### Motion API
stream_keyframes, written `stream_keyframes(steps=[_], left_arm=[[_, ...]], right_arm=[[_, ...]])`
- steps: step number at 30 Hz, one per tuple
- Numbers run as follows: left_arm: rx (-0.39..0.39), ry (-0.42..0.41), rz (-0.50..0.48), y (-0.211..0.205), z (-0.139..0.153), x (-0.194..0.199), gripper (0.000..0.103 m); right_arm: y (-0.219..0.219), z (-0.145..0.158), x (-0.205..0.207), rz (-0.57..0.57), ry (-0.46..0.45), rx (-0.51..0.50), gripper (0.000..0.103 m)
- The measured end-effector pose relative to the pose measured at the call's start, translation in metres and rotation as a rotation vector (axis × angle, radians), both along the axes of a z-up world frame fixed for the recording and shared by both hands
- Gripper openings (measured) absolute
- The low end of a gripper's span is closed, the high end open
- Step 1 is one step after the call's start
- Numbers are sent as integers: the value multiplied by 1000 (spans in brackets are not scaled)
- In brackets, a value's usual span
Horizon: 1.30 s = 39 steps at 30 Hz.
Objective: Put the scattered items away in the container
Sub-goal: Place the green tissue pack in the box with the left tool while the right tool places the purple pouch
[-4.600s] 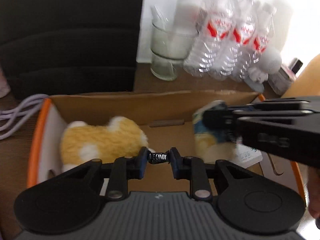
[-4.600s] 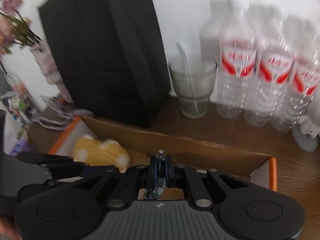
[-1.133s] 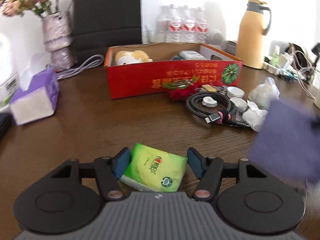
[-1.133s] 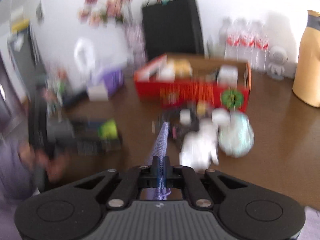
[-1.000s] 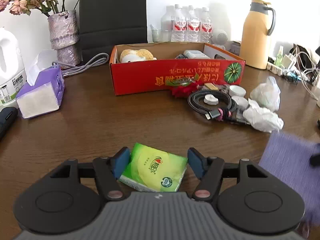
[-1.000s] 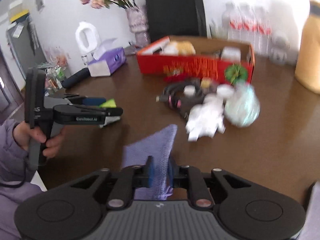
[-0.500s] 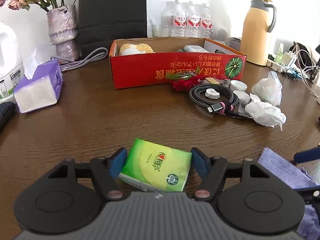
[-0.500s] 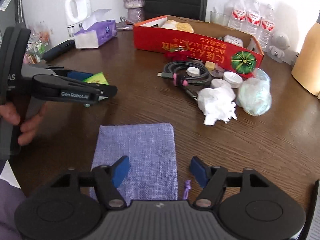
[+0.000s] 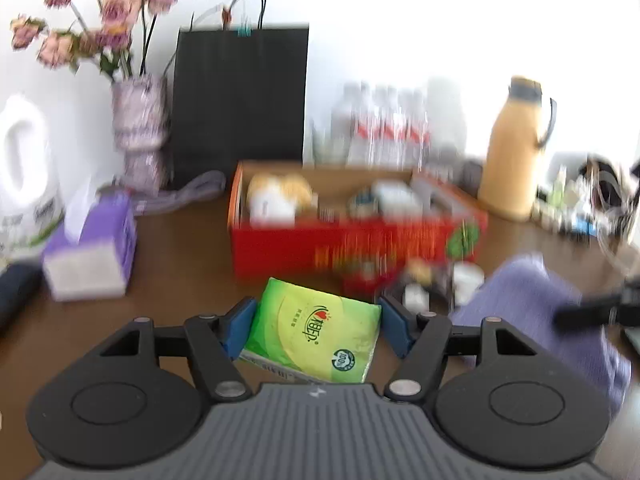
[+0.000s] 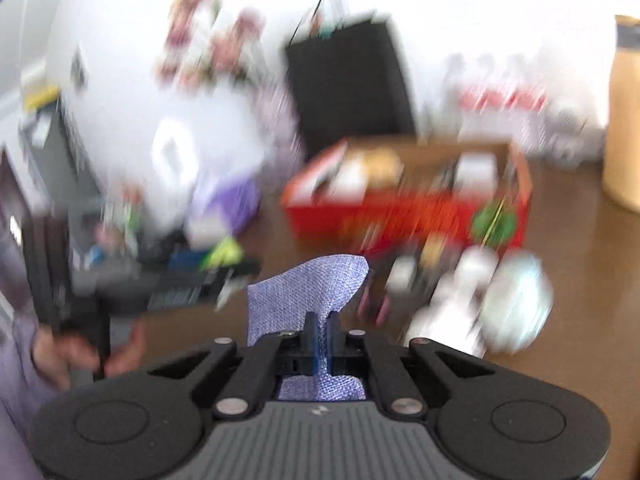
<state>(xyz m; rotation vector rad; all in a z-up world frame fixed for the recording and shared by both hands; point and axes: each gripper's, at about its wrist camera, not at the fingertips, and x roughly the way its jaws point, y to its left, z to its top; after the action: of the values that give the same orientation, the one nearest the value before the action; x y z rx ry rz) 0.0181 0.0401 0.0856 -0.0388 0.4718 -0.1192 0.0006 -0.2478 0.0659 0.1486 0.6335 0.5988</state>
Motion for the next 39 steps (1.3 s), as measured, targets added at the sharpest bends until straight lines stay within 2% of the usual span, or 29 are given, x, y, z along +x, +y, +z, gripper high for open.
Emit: stream_keyframes(steps=[3, 4, 6, 8, 10, 12, 16, 18, 20, 22, 24, 28, 32, 35, 39], left_arm=[[-76, -9, 55, -3, 30, 64, 68], [-120, 14, 75, -5, 36, 89, 68], [-170, 91, 108, -14, 39, 141, 68], [-145, 178, 141, -28, 31, 185, 68], [-104, 245, 156, -38, 19, 212, 68], [-55, 293, 151, -45, 6, 225, 68], [-8, 376, 140, -50, -16, 240, 68], [-5, 391, 142, -48, -21, 243, 68], [-10, 394, 146, -45, -22, 242, 69], [-9, 386, 141, -42, -20, 239, 69], [1, 370, 144, -37, -17, 236, 70], [4, 365, 161, -31, -12, 235, 70], [15, 403, 157, -34, -22, 239, 70], [17, 420, 144, -37, -26, 239, 70], [19, 415, 142, -41, -25, 243, 70]], right_arm=[[-29, 38, 63, -107, -33, 107, 2], [-35, 47, 90, -142, -19, 136, 2], [-33, 53, 154, -188, 48, 127, 2], [-24, 42, 211, -236, 177, 94, 2], [-15, 26, 255, -268, 296, 55, 2], [-1, 14, 280, -282, 348, -35, 3], [23, -1, 299, -353, 370, -270, 3], [30, -12, 309, -388, 379, -339, 6], [36, -16, 313, -424, 370, -392, 22], [35, -16, 315, -435, 363, -389, 22], [32, -4, 307, -419, 346, -341, 21], [32, 17, 298, -327, 294, -277, 21], [43, -12, 307, -222, 387, -280, 11], [47, -36, 310, -250, 424, -331, 11], [38, -51, 308, -291, 487, -351, 14]])
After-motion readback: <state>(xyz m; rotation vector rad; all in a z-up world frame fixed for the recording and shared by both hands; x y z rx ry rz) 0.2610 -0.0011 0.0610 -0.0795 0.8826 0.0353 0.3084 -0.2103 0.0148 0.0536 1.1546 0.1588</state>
